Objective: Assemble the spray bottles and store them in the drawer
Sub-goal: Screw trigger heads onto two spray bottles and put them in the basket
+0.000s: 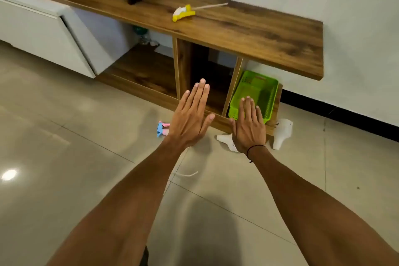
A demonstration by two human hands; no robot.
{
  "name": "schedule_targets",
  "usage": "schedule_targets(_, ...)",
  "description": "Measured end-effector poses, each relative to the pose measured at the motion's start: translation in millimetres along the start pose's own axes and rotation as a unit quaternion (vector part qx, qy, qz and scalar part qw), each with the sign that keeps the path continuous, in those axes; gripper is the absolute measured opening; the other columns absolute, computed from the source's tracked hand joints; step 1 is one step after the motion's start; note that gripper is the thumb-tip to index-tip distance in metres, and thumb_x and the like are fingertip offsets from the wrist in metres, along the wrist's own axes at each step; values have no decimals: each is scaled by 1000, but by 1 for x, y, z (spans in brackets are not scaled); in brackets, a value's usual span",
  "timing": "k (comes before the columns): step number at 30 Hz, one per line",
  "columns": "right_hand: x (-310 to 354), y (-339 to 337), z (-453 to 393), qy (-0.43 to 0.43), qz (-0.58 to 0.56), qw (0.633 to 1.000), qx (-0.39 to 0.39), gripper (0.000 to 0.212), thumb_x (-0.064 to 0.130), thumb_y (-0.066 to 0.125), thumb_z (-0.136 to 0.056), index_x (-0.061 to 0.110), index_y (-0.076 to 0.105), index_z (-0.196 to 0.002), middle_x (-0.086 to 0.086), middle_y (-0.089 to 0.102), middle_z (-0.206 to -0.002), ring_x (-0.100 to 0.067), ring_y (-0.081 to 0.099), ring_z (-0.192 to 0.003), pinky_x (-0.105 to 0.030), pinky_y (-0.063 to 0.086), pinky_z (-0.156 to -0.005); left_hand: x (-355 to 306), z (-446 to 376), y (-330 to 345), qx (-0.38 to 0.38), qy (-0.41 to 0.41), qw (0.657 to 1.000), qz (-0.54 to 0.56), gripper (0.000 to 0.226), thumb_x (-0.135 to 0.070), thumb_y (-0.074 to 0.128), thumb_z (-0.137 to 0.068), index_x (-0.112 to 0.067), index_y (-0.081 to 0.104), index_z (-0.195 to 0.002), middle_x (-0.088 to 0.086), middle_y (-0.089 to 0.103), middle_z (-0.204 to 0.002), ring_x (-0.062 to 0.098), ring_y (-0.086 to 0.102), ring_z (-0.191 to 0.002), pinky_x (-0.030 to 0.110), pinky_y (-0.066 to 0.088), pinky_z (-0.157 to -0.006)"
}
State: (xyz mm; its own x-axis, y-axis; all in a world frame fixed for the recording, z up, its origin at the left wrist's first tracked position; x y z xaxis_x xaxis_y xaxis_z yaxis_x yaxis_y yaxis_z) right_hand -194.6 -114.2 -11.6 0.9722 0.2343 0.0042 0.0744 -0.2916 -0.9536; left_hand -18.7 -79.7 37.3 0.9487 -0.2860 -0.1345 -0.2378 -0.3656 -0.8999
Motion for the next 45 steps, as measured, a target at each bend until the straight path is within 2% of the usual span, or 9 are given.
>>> schedule_targets(6,-20,41,-15,65,64,988,125,70,35,44,-109,1,18,-164,-22,25,-170,-36,19,-162,-50,16,-133,4,13,27,17,-33,999,33,82,-57,23,-107,-6,11,-170,12,5,-179,24,8,-167,46,19,-134)
schedule_targets(10,-20,45,-27,92,58,977,181,61,5,64,-91,3,44,-148,-20,57,-144,-40,48,-141,-55,37,-121,3,22,32,17,-54,996,66,82,-59,23,-106,-8,12,-170,10,6,-179,23,12,-166,45,20,-134)
schedule_targets(16,-12,33,-27,56,61,982,167,40,-2,64,-87,5,64,-127,-16,67,-122,-40,62,-122,-51,54,-100,9,44,48,113,-75,984,112,86,-60,39,-106,-13,7,-171,7,9,-179,27,32,-160,49,39,-124)
schedule_targets(20,17,23,-14,35,16,984,177,41,7,71,-86,7,61,-126,-15,67,-121,-41,67,-116,-50,58,-88,14,63,68,210,-124,951,190,111,-70,58,-94,-19,-4,-170,7,15,-178,35,40,-155,55,49,-115)
schedule_targets(23,48,19,-4,41,-19,981,191,44,16,74,-88,10,58,-129,-14,68,-124,-42,67,-119,-48,57,-90,15,90,82,268,-178,906,277,121,-73,68,-86,-27,-7,-169,7,19,-177,34,38,-156,51,45,-116)
schedule_targets(27,101,9,2,65,-119,972,191,38,18,66,-94,6,56,-129,-19,66,-129,-45,62,-123,-49,54,-93,19,120,83,263,-240,858,369,131,-83,73,-70,-29,6,-169,3,29,-174,27,39,-155,46,42,-122)
schedule_targets(31,151,-1,12,99,-205,957,181,38,24,75,-89,5,63,-119,-21,69,-123,-46,65,-117,-44,56,-86,38,142,69,210,-316,802,461,113,-67,66,-64,-27,28,-163,13,60,-149,34,66,-126,50,57,-104)
schedule_targets(37,208,12,53,113,-276,930,214,38,20,76,-86,8,66,-121,-18,70,-124,-43,65,-119,-44,57,-92,81,199,45,180,-356,799,449,61,-34,62,-71,-32,58,-132,6,75,-111,29,76,-97,53,67,-80)
schedule_targets(45,274,47,117,137,-318,896,278,34,24,71,-89,2,65,-114,-19,70,-121,-44,65,-118,-42,54,-92,126,279,36,231,-410,774,425,50,8,58,-82,-27,64,-117,14,73,-101,32,75,-97,47,69,-66)
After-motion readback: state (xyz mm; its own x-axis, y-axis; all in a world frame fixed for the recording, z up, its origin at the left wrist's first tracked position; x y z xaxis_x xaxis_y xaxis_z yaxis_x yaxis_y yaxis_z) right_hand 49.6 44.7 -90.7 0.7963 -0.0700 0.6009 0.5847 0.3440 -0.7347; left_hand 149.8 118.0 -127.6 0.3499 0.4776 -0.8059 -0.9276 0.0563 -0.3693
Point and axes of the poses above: each hand's wrist, its own z-axis away from the middle knuckle, its own y-axis out of the palm, x = y × z, the point moved 9 cm from there along -z, towards the middle knuckle
